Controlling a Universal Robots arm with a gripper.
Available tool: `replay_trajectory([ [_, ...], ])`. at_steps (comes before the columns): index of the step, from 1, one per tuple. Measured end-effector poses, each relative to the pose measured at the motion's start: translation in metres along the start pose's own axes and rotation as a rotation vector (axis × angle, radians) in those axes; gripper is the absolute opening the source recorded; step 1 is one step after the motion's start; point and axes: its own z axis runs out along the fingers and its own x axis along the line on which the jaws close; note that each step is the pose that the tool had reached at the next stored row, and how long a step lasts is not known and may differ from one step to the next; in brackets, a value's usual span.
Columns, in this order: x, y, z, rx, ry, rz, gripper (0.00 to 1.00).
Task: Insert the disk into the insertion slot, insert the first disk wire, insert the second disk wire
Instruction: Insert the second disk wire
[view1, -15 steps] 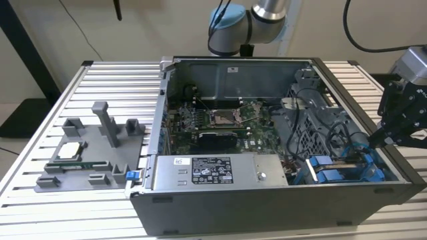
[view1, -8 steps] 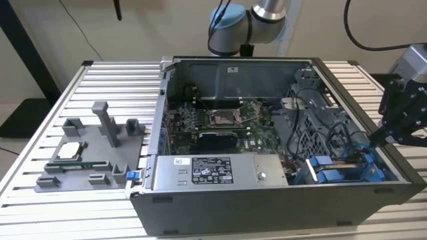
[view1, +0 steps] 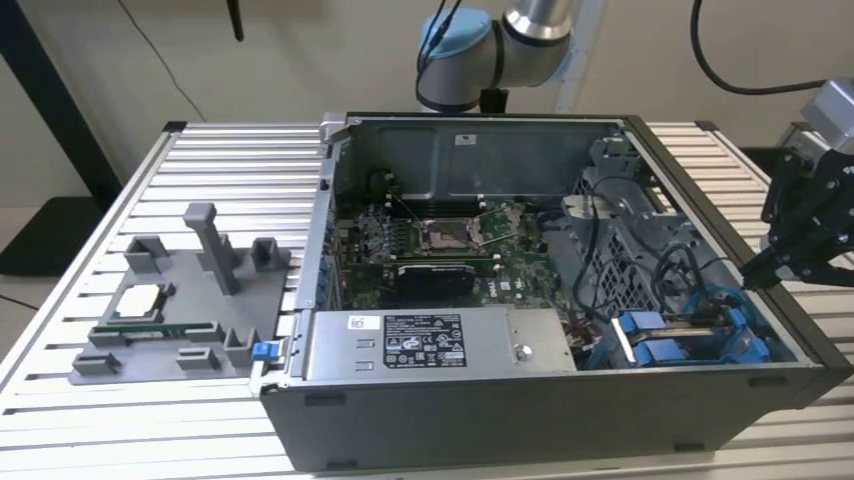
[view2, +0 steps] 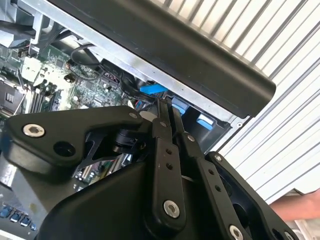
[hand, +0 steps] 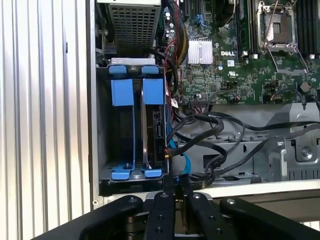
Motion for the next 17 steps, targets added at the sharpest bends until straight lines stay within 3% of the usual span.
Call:
replay_trajectory([
  [9,-0.0002,0.0003,-0.0017,0.0001,0.0002,0.0,0.0],
  [17,-0.0012,0.0023,-0.0096,0.0,0.0002,0.0,0.0],
])
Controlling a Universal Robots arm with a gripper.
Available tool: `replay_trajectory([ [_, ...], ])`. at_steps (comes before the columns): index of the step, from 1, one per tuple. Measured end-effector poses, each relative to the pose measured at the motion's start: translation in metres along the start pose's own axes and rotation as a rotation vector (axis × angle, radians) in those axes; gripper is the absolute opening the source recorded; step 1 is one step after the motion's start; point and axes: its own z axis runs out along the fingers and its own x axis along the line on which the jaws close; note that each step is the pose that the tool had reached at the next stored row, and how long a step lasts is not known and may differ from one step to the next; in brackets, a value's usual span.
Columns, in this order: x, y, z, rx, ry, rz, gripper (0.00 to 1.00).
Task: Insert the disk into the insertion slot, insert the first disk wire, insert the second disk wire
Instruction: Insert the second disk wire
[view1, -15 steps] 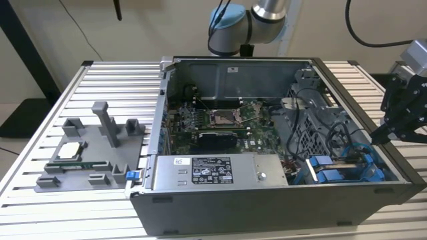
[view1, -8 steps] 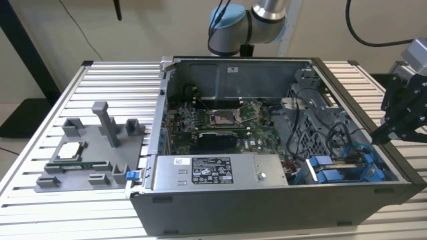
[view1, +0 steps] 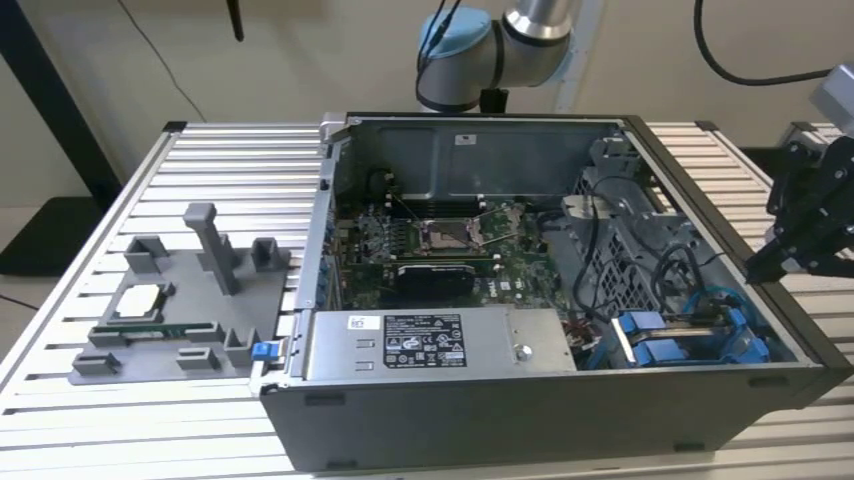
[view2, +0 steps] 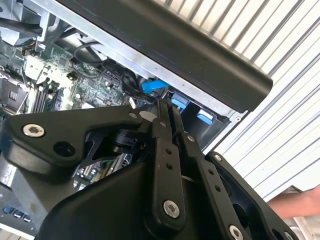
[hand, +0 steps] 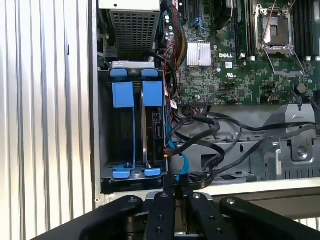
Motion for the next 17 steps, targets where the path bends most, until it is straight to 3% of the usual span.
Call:
replay_trajectory([
  [17,-0.0008,0.0052,-0.0076,0.0,0.0,0.0,0.0],
])
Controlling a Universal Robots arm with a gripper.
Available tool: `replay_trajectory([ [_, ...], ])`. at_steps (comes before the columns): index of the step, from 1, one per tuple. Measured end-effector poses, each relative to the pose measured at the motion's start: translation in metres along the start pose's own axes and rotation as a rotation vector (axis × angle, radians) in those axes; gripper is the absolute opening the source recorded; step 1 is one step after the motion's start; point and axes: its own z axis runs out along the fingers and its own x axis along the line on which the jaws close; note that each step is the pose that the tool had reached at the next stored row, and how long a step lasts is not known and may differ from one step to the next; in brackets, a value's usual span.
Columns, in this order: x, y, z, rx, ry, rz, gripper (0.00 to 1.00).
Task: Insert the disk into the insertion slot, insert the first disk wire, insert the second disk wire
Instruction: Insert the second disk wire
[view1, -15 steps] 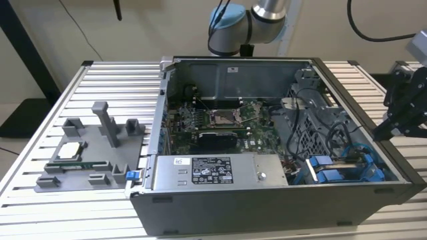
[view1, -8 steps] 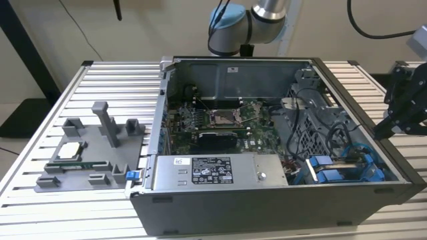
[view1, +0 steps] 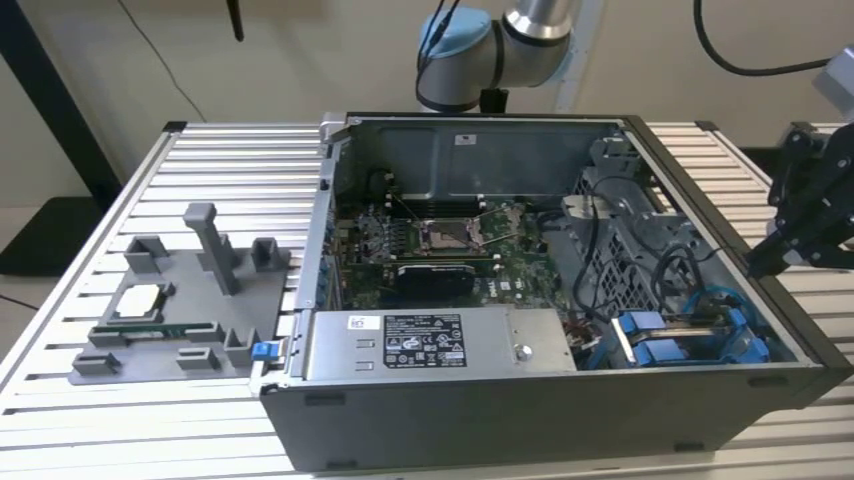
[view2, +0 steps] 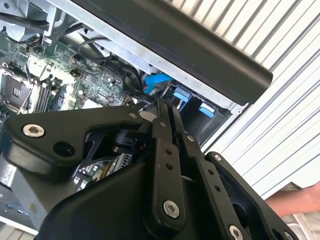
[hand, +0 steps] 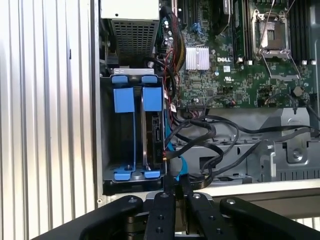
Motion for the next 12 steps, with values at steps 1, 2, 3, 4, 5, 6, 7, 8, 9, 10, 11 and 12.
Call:
replay_trajectory([
  [1,0.0,0.0002,-0.0002,0.0,-0.0001,0.0,0.0],
  [2,0.0,0.0004,-0.0004,0.0,-0.0001,0.0,0.0],
  [3,0.0,0.0007,-0.0006,0.0,-0.0001,0.0,0.0],
  [4,-0.0001,0.0009,-0.0008,0.0,-0.0001,0.0,0.0],
  [5,-0.0001,0.0011,-0.001,0.0,0.0,0.0,0.0],
  [6,-0.0001,0.0014,-0.0012,0.0,0.0,0.0,0.0],
  [7,-0.0001,0.0016,-0.0014,0.0,0.0,0.0,0.0],
  [8,-0.0001,0.0018,-0.0017,0.0,0.0,0.0,0.0],
  [9,-0.0001,0.0021,-0.0018,0.0,0.0,0.0,0.0],
  [10,-0.0002,0.0024,-0.002,0.0,0.0,0.0,0.0],
  [11,-0.0002,0.0026,-0.0022,0.0,0.0,0.0,0.0],
  [12,-0.0002,0.0029,-0.0025,0.0,0.0,0.0,0.0],
])
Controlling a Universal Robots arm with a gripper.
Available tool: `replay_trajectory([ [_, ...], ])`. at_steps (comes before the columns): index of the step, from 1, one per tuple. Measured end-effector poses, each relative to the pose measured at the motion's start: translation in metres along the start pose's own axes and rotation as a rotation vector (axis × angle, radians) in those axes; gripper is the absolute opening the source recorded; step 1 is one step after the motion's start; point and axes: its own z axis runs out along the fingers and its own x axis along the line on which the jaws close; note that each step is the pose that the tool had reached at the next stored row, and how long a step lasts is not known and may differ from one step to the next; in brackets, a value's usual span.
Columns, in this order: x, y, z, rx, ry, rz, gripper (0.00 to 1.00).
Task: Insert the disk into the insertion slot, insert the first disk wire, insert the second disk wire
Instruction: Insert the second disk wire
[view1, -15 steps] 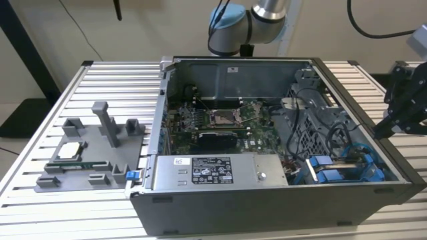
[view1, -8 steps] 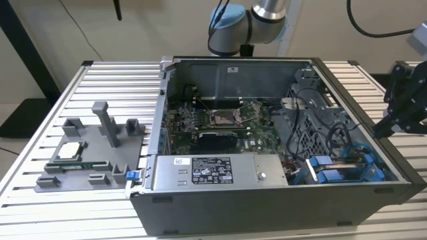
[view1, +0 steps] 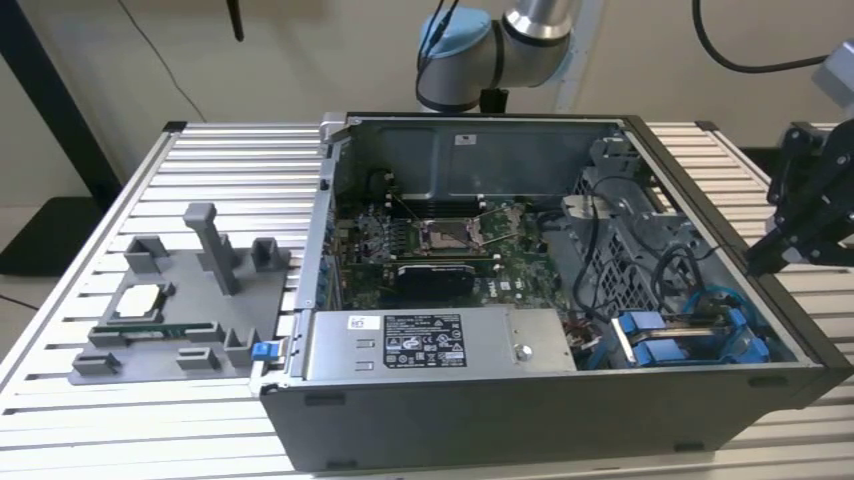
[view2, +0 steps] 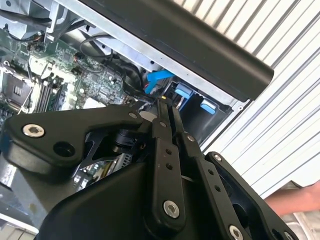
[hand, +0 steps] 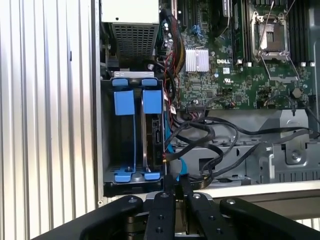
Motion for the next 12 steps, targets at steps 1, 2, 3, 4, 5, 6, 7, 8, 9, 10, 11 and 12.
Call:
replay_trajectory([
  [1,0.0,0.0003,-0.0001,0.0,-0.0001,0.0,0.0],
  [2,0.0,0.0005,-0.0003,0.0,-0.0001,0.0,0.0],
  [3,-0.0001,0.0008,-0.0005,0.0,0.0,0.0,0.0],
  [4,0.0,0.001,-0.0006,0.0,-0.0001,0.0,0.0],
  [5,0.0,0.0013,-0.0008,0.0,-0.0001,0.0,0.0],
  [6,0.0,0.0016,-0.0009,0.0,-0.0001,0.0,0.0],
  [7,-0.0001,0.0019,-0.001,0.0,-0.0001,0.0,0.0],
  [8,-0.0001,0.0022,-0.0012,0.0,0.0,0.0,0.0],
  [9,-0.0001,0.0026,-0.0013,0.0,0.0,0.0,0.0],
  [10,0.0,0.003,-0.0014,0.0,0.0001,0.0,0.0],
  [11,0.0,0.0033,-0.0016,0.0,0.0001,0.0,0.0],
  [12,0.0,0.0036,-0.0017,0.0,0.0,0.0,0.0],
])
